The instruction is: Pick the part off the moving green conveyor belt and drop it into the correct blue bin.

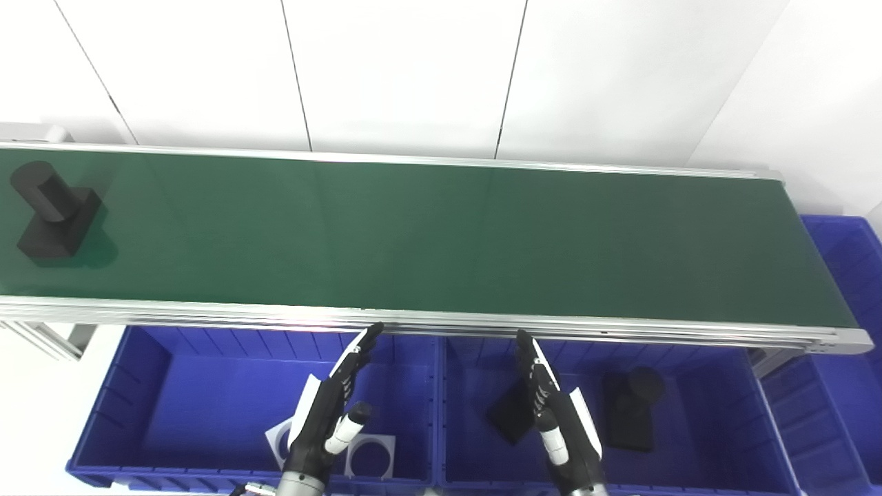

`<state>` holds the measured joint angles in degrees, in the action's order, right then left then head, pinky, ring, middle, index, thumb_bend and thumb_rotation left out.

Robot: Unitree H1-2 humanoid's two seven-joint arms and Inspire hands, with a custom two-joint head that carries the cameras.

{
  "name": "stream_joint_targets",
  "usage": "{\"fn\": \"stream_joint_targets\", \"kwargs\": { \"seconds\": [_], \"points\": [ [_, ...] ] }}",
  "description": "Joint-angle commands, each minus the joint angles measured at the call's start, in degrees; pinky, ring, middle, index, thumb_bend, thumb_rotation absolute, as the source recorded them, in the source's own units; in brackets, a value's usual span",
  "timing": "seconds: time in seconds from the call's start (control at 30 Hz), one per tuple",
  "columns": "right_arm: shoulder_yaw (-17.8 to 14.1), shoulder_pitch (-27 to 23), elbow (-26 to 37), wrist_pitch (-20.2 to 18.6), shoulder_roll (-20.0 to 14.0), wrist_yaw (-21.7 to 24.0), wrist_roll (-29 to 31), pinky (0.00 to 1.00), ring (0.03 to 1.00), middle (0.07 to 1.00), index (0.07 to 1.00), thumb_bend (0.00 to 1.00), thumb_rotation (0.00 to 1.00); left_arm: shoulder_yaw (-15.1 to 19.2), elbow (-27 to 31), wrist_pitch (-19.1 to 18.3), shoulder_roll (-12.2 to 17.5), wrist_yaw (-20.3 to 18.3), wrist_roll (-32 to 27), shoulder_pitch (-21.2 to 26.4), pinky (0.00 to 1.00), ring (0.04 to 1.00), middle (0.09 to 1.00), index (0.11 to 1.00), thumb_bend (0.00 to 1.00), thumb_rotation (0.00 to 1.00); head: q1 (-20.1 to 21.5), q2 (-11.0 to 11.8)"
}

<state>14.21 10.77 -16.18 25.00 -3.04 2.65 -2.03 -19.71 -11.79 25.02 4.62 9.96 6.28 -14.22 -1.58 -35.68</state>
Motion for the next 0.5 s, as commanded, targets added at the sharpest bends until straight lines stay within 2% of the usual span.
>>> {"fn": "stream_joint_targets", "kwargs": {
  "seconds": [0.0,0.1,0.47],
  "points": [
    [-0.3,-0.7,1.3,1.9,0.8,-0.2,0.3,1.00,1.000,1.000,1.000,0.91,1.00,-0.6,1.2,1.9,-0.3,0.9,0.7,0.0,1.00,0.998,0.998,0.953,0.96,1.00,-0.1,0.1],
    [-0.4,-0.7,1.3,1.9,0.9,-0.1,0.4,1.00,1.000,1.000,1.000,0.90,1.00,-1.0,1.1,1.9,-0.1,1.0,0.6,-0.1,1.00,1.000,1.000,0.997,0.95,1.00,-0.1,0.2],
    [-0.7,-0.7,1.1,1.9,0.9,1.0,0.9,1.00,1.000,1.000,1.000,0.91,1.00,-1.3,1.5,1.9,-0.4,3.8,0.9,-0.5,1.00,1.000,1.000,1.000,0.91,1.00,-0.4,0.2]
  ]
}}
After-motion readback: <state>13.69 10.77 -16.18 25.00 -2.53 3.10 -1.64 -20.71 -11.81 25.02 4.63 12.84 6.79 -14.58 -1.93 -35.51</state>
